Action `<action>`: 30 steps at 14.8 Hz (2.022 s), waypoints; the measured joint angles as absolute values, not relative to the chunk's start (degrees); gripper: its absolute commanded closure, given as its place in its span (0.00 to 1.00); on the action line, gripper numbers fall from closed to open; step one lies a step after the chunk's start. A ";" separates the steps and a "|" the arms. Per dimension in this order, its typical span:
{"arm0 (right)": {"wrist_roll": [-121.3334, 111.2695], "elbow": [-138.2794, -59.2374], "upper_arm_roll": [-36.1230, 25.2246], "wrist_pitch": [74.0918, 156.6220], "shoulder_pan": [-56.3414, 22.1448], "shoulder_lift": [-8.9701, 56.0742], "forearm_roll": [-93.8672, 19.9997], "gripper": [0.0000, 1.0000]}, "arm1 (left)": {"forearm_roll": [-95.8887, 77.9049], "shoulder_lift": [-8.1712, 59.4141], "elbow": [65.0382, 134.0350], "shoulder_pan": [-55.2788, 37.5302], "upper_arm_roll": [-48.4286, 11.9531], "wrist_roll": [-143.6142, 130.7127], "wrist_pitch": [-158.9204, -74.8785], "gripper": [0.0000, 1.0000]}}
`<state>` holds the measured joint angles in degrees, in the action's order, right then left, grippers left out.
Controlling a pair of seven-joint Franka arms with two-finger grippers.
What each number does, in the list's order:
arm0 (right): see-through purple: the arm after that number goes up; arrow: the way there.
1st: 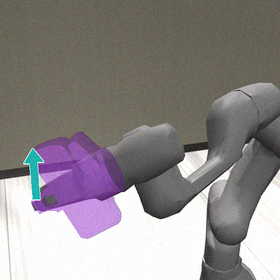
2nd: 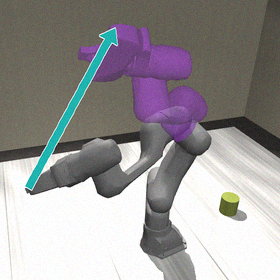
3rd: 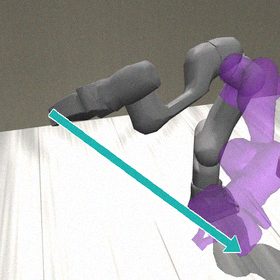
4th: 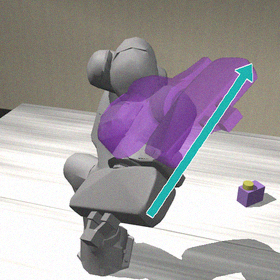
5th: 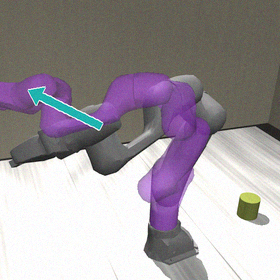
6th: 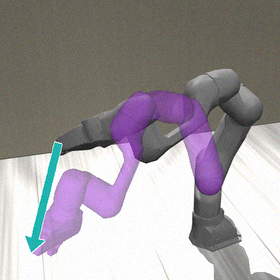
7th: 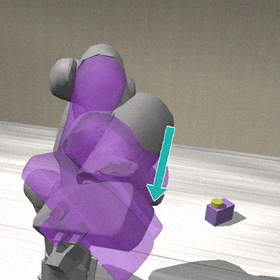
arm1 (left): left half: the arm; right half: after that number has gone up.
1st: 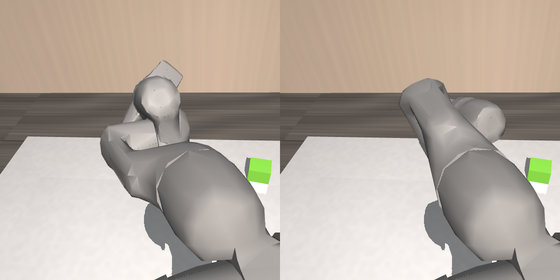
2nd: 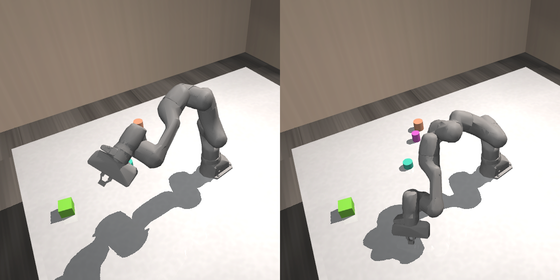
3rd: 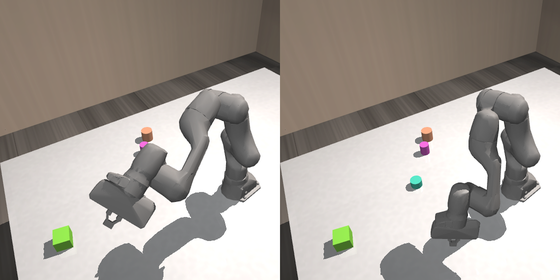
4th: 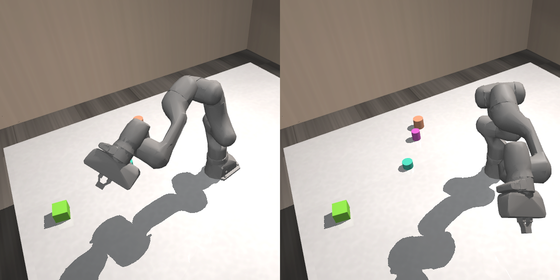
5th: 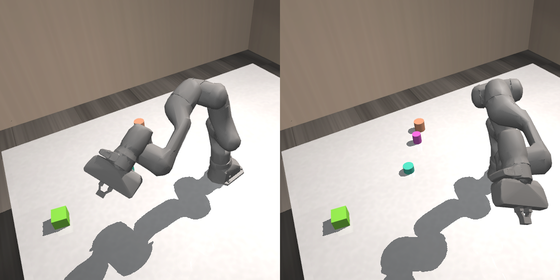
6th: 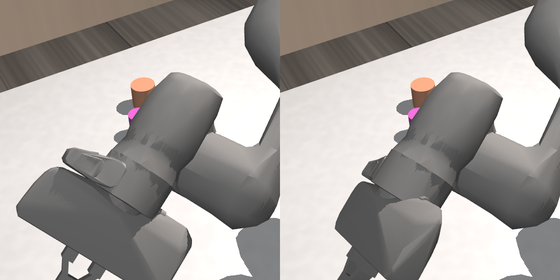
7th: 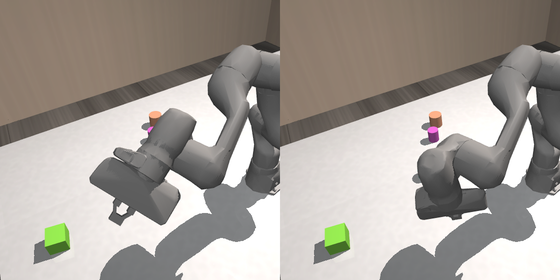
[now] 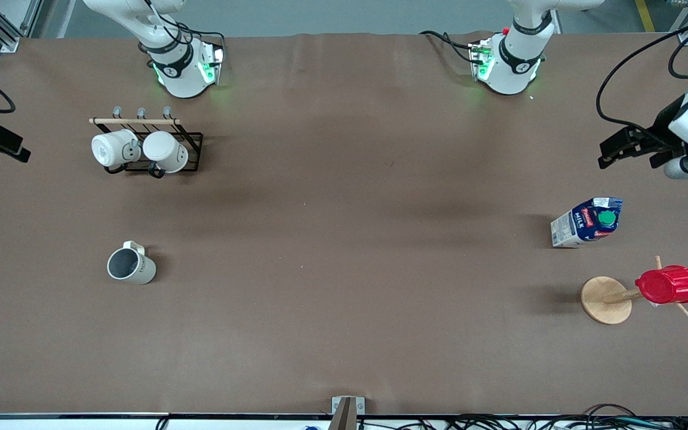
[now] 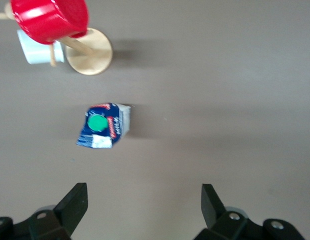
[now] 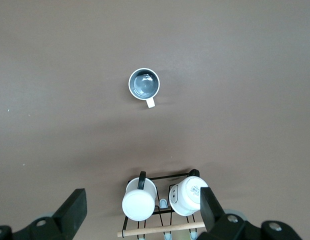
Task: Place cup and milk on table
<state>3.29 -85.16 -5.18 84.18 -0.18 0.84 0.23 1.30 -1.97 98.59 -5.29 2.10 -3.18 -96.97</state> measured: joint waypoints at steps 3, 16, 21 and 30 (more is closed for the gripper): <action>2.99 -85.47 -5.21 84.37 -0.12 0.93 0.23 0.00 | 3.47 -1.33 104.06 -5.24 3.57 -1.47 -103.05 0.00; -11.93 -107.77 -5.35 129.72 0.66 18.21 0.29 0.00 | -0.56 6.08 115.77 -4.14 10.41 3.42 -123.52 0.00; -18.29 -107.71 -5.54 136.39 1.56 24.54 0.30 0.01 | -1.17 9.72 115.76 -3.81 10.78 3.42 -125.42 0.00; -19.19 -107.78 -5.09 142.56 1.76 29.76 0.27 0.42 | -1.17 10.73 118.31 -2.93 10.85 3.98 -128.64 0.04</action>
